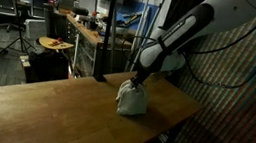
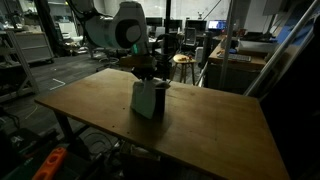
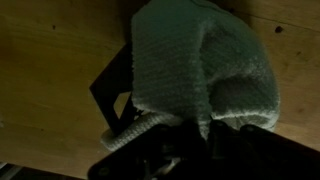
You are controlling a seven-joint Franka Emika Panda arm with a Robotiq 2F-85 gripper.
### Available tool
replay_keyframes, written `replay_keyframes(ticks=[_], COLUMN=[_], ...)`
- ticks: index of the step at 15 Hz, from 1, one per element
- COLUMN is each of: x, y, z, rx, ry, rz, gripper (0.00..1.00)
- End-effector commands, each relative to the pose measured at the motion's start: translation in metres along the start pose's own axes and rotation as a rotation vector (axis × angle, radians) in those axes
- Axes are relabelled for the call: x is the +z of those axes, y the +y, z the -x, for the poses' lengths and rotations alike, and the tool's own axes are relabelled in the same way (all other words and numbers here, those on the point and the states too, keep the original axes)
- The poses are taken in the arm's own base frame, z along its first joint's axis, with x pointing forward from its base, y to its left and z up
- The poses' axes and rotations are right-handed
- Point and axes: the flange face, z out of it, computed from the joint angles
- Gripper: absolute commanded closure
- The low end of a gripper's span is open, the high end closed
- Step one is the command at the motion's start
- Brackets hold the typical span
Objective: Pick up the white towel and push it down into the black basket
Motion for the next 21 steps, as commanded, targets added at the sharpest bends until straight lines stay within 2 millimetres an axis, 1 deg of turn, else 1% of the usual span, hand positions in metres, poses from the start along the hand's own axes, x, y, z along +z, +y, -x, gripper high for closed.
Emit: replay_keyframes(ticks=[1,3,6,9,12,15,21], x=[-0.010,-0.010,-0.006,0.004,0.016,0.029,0.055], y=[-0.001,-0.001,-0.005,-0.010,-0.010,-0.011,-0.014], z=[-0.017,-0.028,-0.044,-0.051,-0.053,-0.052,-0.034], rx=[-0.045,-0.057,-0.075,-0.085,-0.071,-0.020,0.084], ry=[-0.001,-0.008,-0.029,-0.053,-0.063,-0.066,-0.087], rz=[-0.006,-0.017,-0.024,-0.042,-0.062,-0.096,-0.174], gripper=[0.96,0.96,0.96,0.96,0.96,0.96,0.96])
